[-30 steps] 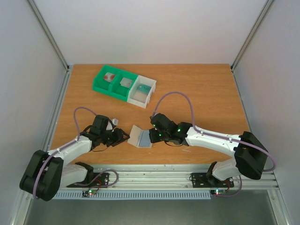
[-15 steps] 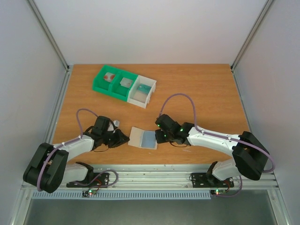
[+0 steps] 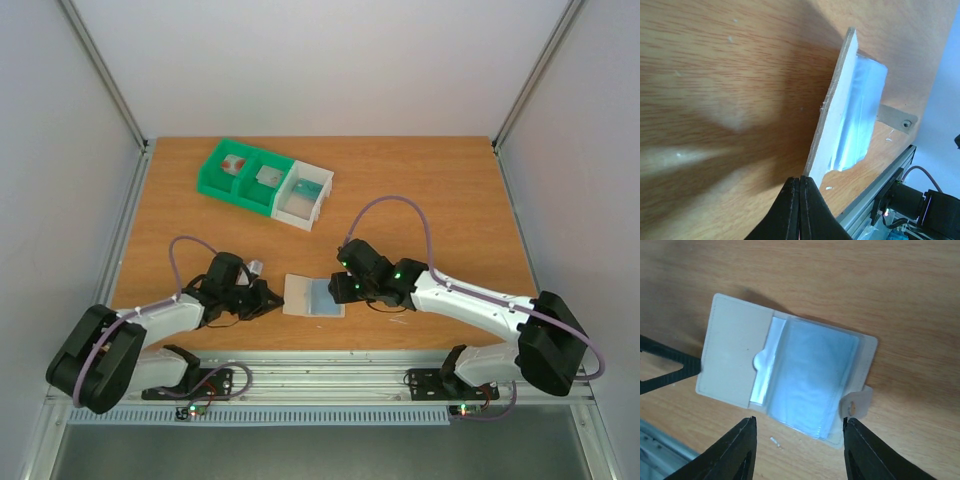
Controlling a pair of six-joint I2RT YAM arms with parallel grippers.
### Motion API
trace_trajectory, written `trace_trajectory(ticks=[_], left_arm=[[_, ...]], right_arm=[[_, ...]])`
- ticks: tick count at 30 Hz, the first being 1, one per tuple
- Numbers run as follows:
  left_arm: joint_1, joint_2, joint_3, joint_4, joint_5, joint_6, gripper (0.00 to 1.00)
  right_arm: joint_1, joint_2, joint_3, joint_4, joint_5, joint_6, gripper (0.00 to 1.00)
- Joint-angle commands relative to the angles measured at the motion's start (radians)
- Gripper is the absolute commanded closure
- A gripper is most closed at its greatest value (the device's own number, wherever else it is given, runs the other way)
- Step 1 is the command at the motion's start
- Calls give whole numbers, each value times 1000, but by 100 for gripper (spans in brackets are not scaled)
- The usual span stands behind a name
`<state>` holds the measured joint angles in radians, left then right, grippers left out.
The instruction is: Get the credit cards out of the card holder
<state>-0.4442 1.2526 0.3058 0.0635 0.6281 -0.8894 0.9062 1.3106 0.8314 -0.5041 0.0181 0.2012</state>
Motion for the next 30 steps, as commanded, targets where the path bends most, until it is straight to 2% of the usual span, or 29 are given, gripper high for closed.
trace_trajectory(ticks=[1, 7, 16, 23, 30], left_arm=[[-30, -51, -19, 38, -44, -41, 100], [-42, -49, -30, 23, -65, -58, 100], [-46, -56, -48, 11, -74, -64, 99], [-47, -34, -54, 20, -70, -57, 100], [-47, -34, -56, 14, -67, -48, 100]], right_arm=[[2, 15, 15, 35, -94, 39, 50], [2, 132, 22, 110, -156, 23, 49], [-36, 229, 21, 71, -53, 28, 47], [-61, 259, -16, 176, -151, 43, 46], [-62, 302, -15, 191, -160, 60, 44]])
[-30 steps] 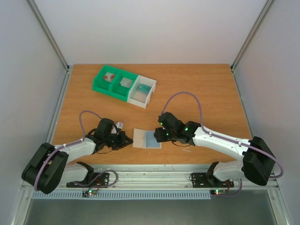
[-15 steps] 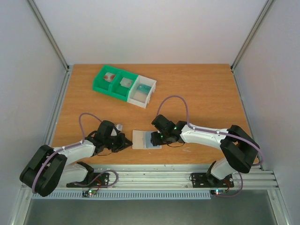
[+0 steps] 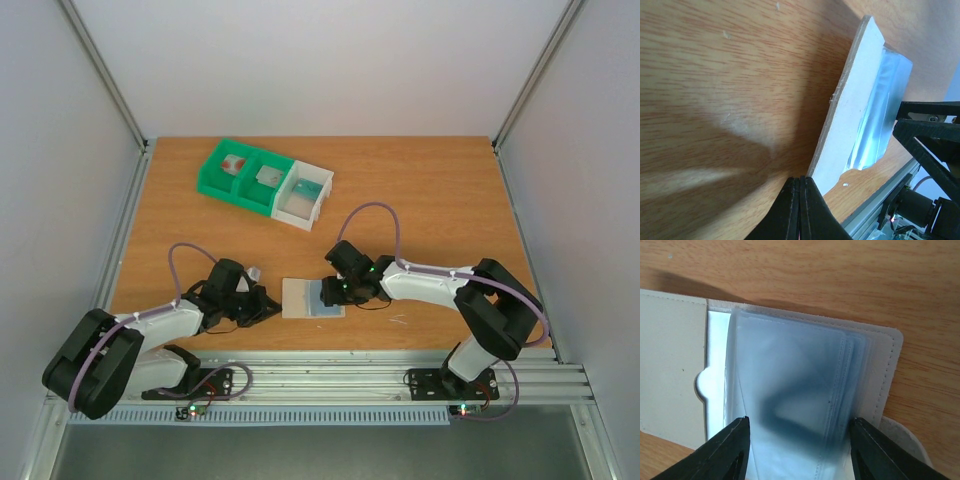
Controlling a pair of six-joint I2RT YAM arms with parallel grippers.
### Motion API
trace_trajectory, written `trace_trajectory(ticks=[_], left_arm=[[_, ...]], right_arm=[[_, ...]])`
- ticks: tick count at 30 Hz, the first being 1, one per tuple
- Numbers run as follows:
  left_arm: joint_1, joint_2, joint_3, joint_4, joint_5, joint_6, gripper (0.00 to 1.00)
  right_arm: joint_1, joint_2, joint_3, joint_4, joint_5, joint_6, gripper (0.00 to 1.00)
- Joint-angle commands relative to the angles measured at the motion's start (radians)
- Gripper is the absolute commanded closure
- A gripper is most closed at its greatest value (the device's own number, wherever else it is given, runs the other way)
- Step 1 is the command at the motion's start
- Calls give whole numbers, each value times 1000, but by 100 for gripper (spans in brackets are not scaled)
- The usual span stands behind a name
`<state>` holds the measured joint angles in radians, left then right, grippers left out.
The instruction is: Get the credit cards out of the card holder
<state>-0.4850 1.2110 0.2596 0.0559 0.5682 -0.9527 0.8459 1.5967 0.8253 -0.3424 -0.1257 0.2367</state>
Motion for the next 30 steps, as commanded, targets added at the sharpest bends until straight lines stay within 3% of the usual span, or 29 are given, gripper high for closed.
trace_trajectory(ticks=[1, 30], left_arm=[[-6, 8, -10, 21, -8, 17, 100], [-6, 5, 4, 13, -7, 12, 100]], right_arm=[[-2, 19, -9, 31, -18, 27, 43], [-15, -21, -5, 200, -256, 86, 39]])
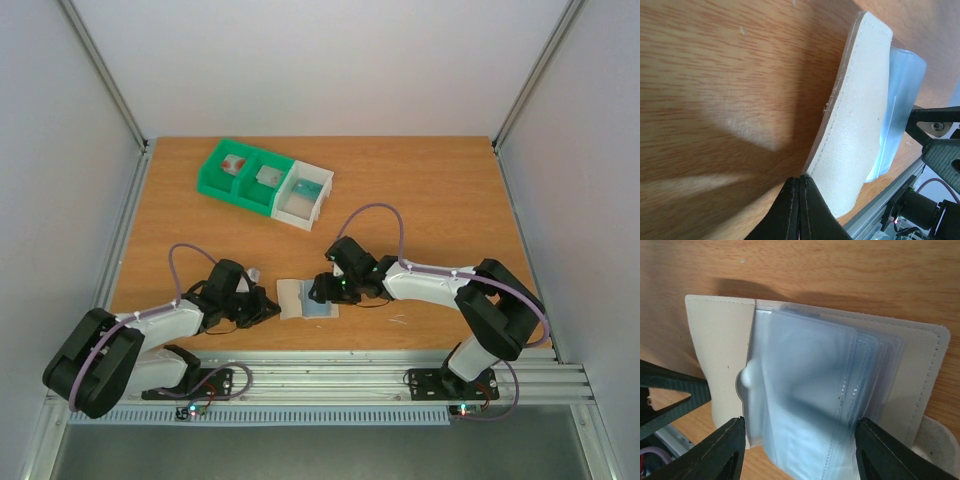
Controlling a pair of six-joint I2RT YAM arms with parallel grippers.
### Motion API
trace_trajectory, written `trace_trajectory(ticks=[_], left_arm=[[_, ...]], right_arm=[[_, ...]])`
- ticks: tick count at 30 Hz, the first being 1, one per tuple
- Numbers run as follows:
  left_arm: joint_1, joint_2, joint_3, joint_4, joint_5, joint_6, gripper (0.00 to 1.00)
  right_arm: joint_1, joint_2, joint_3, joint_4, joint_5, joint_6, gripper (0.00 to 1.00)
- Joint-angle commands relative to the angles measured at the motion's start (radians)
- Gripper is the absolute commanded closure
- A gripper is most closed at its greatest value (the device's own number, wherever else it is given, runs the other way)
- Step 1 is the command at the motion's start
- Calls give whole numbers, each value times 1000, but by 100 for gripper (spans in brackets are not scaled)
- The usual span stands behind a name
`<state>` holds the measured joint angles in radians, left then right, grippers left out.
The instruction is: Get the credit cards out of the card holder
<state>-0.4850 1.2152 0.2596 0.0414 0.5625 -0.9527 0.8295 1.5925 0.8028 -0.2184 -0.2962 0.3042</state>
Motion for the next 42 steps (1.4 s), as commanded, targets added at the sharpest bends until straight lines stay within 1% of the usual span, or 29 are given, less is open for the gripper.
trace_trajectory(ticks=[1, 16, 21, 28, 33, 39, 42], left_arm=[[-6, 1, 6, 25, 0, 14, 99], [-6, -45, 10, -29, -9, 21, 100], [-6, -49, 12, -36, -9, 29, 100], [-6, -28, 16, -10, 11, 25, 100], [-6, -26, 17, -8, 17, 26, 99], [-6, -40, 19, -35, 4, 28, 99], [-6, -73, 26, -98, -15, 28, 93]], right_arm=[[2, -19, 19, 82, -93, 20, 39], [2, -68, 10, 103, -120, 51, 40], [2, -98, 5, 136, -160, 67, 40], [3, -38, -32, 285, -249, 152, 40], [3, 9, -32, 336, -275, 179, 40], [3, 28, -19, 323, -288, 163, 42], [2, 11, -11, 253, -264, 119, 46]])
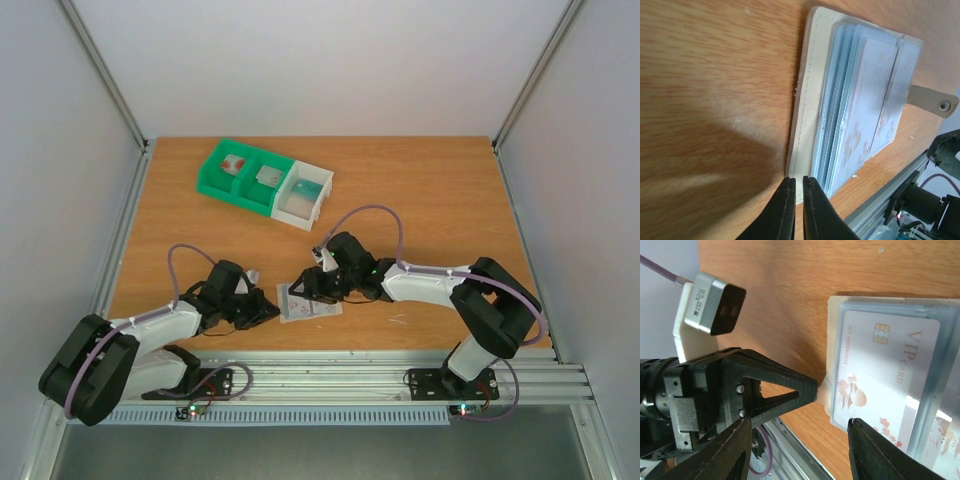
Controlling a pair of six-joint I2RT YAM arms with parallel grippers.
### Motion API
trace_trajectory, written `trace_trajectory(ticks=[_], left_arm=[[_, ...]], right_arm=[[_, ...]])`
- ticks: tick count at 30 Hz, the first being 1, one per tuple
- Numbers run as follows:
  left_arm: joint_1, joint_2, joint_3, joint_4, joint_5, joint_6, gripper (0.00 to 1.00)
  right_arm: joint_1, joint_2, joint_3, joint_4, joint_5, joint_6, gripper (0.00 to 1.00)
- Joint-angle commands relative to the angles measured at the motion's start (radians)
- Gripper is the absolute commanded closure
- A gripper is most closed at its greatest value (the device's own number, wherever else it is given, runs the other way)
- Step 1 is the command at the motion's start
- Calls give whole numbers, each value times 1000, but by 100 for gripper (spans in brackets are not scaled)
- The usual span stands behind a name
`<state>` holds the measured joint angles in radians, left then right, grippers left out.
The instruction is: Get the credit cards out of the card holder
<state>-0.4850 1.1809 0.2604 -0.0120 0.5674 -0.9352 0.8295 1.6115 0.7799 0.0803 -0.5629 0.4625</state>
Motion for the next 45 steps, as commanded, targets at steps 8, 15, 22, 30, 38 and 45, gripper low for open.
trace_trajectory(ticks=[8, 15, 22, 30, 38, 45], left_arm=[[-6, -195, 120, -277, -97, 55, 72], [-6, -217, 152, -241, -80, 46, 53], [-6, -100, 153, -106, -11, 61, 51], [-6, 3, 165, -3, 17, 60, 52], [-6, 66, 170, -10, -25, 109, 59], [-6, 142, 156, -14, -59, 152, 66]], right_arm=[[-8, -89, 57, -397, 256, -221, 64], [-39, -94, 84, -481, 343, -278, 62], [-92, -54, 47, -382, 267, -233, 52], [-107, -2, 17, -340, 242, -232, 62], [-107, 31, -25, -291, 215, -226, 61], [-111, 56, -57, -230, 179, -195, 59]])
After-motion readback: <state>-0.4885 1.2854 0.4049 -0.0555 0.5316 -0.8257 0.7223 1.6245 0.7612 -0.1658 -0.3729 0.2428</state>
